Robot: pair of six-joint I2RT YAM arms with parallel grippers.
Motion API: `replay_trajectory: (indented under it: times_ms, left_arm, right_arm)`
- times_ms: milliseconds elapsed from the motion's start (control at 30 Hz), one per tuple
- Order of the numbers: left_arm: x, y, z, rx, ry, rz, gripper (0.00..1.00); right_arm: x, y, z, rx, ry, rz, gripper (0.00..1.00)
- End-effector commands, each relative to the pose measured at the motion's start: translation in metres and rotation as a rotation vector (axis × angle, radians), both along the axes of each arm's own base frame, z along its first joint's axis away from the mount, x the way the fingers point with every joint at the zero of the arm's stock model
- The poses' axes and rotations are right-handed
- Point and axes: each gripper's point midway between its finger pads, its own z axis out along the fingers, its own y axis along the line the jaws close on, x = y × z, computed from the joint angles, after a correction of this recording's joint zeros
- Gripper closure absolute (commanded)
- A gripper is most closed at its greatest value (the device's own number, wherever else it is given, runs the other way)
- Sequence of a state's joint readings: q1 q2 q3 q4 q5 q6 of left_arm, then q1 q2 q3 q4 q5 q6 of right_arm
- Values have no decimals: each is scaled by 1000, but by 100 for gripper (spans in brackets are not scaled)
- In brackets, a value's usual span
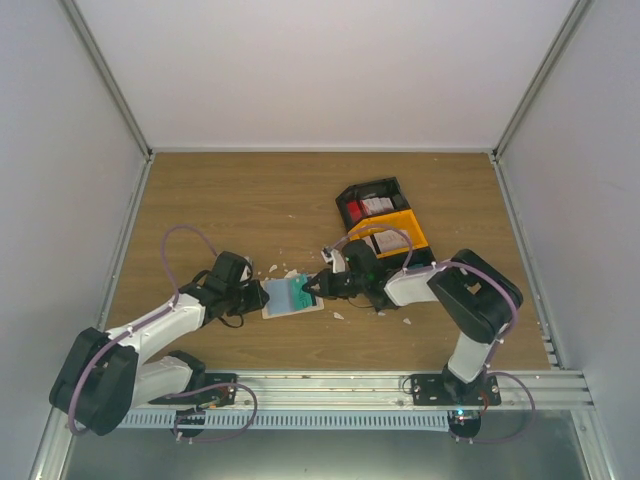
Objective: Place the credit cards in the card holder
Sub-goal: Insert the credit card into the card holder.
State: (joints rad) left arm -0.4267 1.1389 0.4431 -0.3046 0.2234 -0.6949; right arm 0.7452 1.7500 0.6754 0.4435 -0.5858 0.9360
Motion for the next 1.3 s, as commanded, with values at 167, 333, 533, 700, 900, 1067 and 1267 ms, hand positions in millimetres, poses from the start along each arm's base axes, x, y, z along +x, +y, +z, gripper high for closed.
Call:
replay_trajectory:
  times_ms: [167, 333, 533, 700, 900, 1067, 1267]
  left_arm:
    - [-8, 3, -13, 6, 17, -12, 77]
    - [-13, 1, -18, -13, 35, -22, 78]
    - [-15, 0, -23, -17, 46, -24, 79]
    - [-17, -2, -24, -32, 51, -33, 81]
    - [-21, -2, -26, -40, 57, -34, 82]
    - [-22, -2, -26, -44, 57, -35, 82]
    - [-21, -2, -23, -48, 43, -34, 82]
  right_arm:
    - [8, 17, -3, 45, 7, 0, 100]
    - [6, 19, -10, 52, 35, 5, 100]
    - [1, 21, -19, 69, 92, 5, 99]
    - [-2, 25, -26, 67, 115, -1, 100]
    - [-2, 17, -36, 63, 143, -72, 100]
    - [-1, 8, -29, 61, 119, -116, 99]
    - [-3, -1, -18, 75, 98, -150, 99]
